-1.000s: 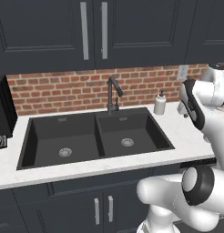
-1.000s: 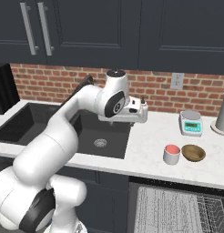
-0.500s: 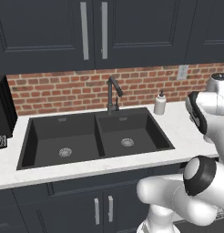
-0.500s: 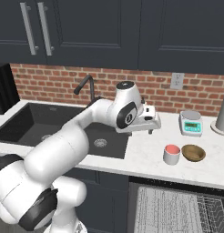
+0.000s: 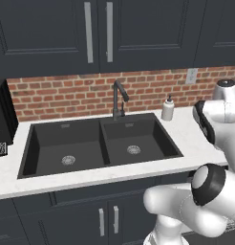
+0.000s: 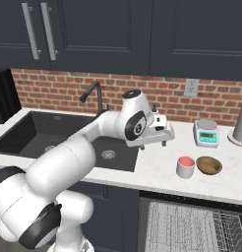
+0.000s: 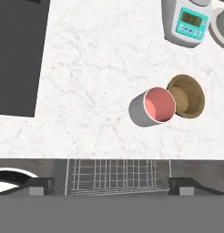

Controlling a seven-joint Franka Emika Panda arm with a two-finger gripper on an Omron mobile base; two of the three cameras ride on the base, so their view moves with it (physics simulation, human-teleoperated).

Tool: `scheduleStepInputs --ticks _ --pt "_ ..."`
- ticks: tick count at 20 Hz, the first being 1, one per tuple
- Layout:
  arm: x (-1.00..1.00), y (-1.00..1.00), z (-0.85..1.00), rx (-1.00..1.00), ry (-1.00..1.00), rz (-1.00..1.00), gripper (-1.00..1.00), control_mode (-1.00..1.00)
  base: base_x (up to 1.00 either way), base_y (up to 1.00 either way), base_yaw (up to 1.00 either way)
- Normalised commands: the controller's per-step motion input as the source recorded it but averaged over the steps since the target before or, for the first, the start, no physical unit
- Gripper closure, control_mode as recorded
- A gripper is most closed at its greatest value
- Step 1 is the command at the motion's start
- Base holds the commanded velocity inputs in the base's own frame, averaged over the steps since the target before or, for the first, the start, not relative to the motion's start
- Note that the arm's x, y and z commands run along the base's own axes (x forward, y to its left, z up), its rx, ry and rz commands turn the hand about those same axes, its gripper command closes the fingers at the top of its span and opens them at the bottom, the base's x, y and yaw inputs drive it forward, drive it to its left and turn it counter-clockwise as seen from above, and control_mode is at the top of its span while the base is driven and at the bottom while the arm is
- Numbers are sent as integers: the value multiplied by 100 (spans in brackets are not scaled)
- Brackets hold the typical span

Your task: Pick up the cup and bowl from the counter, place them in the dishwasher, and close the dishwasher door.

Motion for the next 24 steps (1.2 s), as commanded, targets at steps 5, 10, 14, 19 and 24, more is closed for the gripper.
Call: scheduleStepInputs --ticks 5,10,14,19,24 --pt "9 -15 2 8 12 -1 -100 -100 0 0 0" --pt "26 -31 -1 12 10 0 -100 -100 0 0 0" --pt "33 -50 -18 16 6 0 -100 -100 0 0 0" --pt "42 -25 -51 2 1 0 -100 -100 0 0 0" --pt "57 -24 -57 0 1 0 -100 -100 0 0 0"
